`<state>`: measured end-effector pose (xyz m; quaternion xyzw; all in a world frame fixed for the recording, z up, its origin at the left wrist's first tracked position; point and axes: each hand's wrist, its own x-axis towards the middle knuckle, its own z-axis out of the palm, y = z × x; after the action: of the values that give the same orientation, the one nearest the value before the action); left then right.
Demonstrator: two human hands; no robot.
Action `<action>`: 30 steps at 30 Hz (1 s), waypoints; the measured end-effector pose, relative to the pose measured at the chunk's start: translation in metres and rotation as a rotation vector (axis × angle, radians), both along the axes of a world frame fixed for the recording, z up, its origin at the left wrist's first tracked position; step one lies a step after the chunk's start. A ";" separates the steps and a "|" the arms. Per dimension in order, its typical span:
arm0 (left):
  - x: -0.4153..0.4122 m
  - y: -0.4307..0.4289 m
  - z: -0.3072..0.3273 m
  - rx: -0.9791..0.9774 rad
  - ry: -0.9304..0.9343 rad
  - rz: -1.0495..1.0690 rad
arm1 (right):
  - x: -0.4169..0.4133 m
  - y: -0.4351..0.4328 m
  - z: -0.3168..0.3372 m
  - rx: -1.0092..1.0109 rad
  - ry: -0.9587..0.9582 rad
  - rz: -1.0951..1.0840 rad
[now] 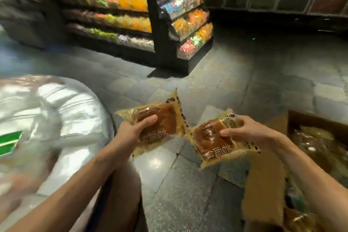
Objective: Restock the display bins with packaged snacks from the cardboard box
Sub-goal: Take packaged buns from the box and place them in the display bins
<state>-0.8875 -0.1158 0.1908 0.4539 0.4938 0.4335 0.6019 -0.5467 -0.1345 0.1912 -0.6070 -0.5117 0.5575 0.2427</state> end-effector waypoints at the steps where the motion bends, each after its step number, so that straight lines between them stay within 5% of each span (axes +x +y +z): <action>1: -0.032 -0.013 0.002 0.006 -0.012 0.077 | -0.033 0.008 -0.002 0.025 0.022 0.030; 11: -0.246 -0.161 -0.002 -0.096 -0.147 0.891 | -0.332 0.050 -0.025 0.234 0.153 0.356; 24: -0.332 -0.207 -0.033 -0.186 -0.253 1.395 | -0.573 0.102 -0.020 0.330 0.199 0.828; 30: -0.360 -0.182 -0.035 -0.195 -0.187 1.616 | -0.703 0.142 -0.012 0.654 -0.010 1.200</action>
<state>-1.2472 -0.2976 0.1554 -0.1345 0.6517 0.7247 0.1791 -1.2500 0.0072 0.1792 -0.1160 -0.9030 0.4094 0.0603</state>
